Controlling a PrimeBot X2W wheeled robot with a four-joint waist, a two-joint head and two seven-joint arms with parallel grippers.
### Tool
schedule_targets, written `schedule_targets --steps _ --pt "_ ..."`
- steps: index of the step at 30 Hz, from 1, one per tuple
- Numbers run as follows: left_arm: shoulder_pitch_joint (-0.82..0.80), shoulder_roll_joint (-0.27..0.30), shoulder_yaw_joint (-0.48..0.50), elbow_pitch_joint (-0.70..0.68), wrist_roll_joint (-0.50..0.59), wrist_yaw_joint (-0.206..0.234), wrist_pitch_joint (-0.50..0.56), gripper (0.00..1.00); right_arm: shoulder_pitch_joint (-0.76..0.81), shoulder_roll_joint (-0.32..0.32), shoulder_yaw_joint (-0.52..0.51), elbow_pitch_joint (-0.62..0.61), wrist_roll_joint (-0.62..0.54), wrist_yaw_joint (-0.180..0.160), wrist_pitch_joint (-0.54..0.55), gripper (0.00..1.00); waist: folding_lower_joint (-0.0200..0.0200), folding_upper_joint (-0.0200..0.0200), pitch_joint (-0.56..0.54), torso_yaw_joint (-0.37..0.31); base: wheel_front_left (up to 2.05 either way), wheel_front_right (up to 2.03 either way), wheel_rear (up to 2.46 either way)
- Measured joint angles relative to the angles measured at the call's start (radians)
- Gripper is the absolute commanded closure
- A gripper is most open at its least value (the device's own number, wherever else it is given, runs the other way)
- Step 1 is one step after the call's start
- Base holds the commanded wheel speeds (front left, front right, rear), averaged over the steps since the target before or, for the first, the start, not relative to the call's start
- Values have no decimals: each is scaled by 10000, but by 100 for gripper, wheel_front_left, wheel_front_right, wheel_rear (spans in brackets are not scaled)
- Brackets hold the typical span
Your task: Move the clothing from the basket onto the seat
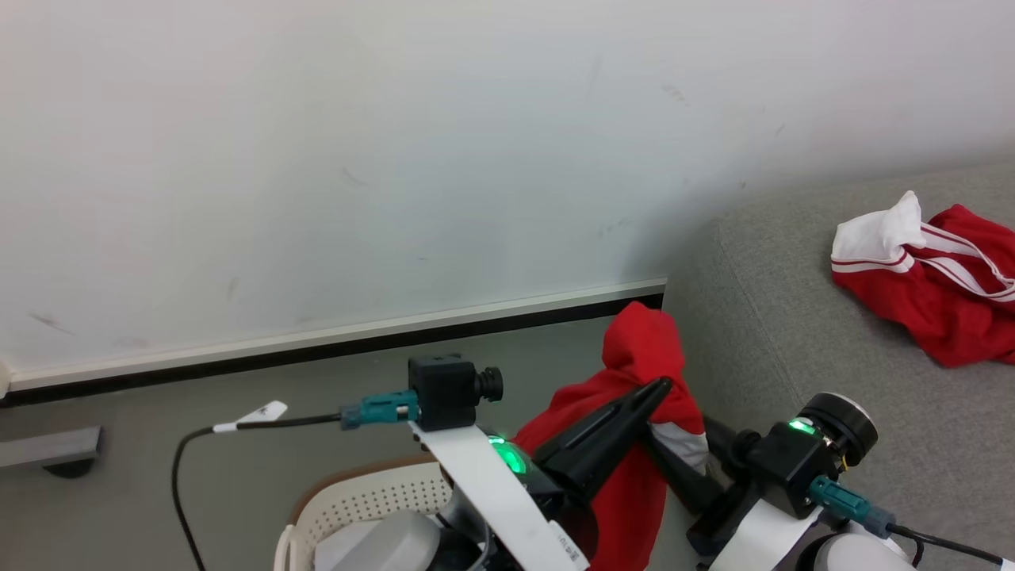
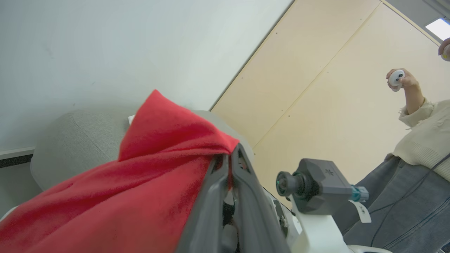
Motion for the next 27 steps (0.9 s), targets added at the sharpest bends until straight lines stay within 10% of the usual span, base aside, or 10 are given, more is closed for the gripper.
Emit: schedule_targets --steps 6,9,10,27 --pt "0 138 -8 199 334 148 -71 98 23 -44 -161 169 426 0 -104 100 0 0 55 -86 0 0 0" --pt "-1 196 12 355 571 288 -249 11 133 -88 -420 194 537 0 -150 100 0 0 90 -187 0 0 0" --pt "-8 215 4 403 656 313 -316 0 187 -100 -543 205 591 0 -176 100 0 0 104 -235 0 0 0" --pt "-225 309 -1127 2245 3923 332 -2784 0 1102 -930 -3574 -265 826 0 -194 100 0 0 353 -2138 0 0 0"
